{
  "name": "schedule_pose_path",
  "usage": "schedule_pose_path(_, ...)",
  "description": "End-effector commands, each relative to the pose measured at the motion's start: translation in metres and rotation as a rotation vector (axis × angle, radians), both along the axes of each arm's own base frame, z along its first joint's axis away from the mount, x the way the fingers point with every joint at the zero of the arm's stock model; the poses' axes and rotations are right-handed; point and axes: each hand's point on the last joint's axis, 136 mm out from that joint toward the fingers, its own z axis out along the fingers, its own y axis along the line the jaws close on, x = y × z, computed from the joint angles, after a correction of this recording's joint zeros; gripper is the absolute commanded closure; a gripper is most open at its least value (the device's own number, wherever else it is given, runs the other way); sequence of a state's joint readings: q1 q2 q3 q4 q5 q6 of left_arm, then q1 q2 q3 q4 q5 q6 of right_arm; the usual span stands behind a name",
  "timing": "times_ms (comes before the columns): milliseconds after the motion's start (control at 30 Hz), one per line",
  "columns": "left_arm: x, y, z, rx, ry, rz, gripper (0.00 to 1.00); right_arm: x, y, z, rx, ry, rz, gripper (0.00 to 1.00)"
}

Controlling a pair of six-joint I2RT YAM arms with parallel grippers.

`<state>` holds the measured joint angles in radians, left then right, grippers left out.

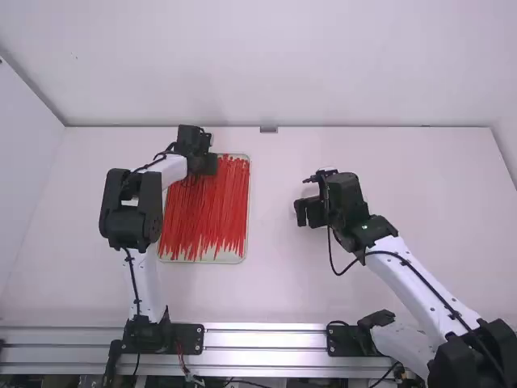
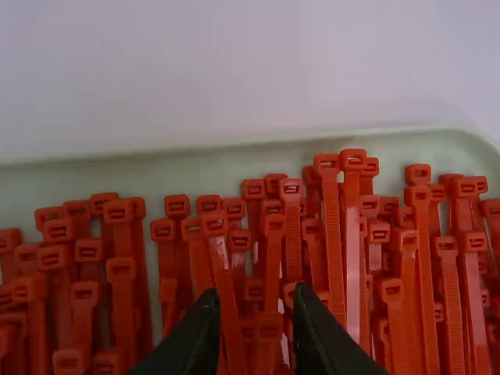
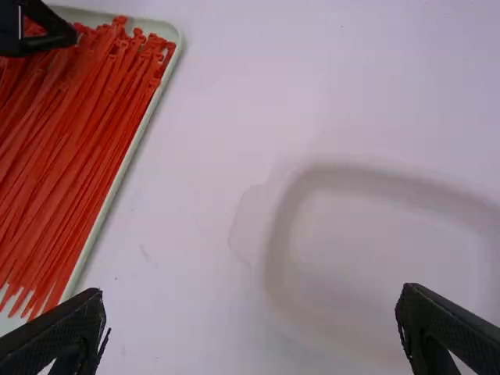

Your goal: Fasten the cable tie

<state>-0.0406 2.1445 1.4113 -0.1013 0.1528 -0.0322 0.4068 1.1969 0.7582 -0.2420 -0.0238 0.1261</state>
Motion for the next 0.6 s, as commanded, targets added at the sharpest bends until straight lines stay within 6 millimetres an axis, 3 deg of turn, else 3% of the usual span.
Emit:
schedule_pose_path(0, -0.0037, -0.0038, -0.005, 0.014, 0.005, -0.034, 0.76, 0.007, 0.0062, 0.0142, 0.014, -0.03, 0.008, 0.01)
schedule_pose_path(567, -0.0037, -0.0086, -0.0122, 0.018, 0.001, -0.062, 0.76, 0.007, 0.0047, 0.0136, 0.013, -0.026, 0.004, 0.01)
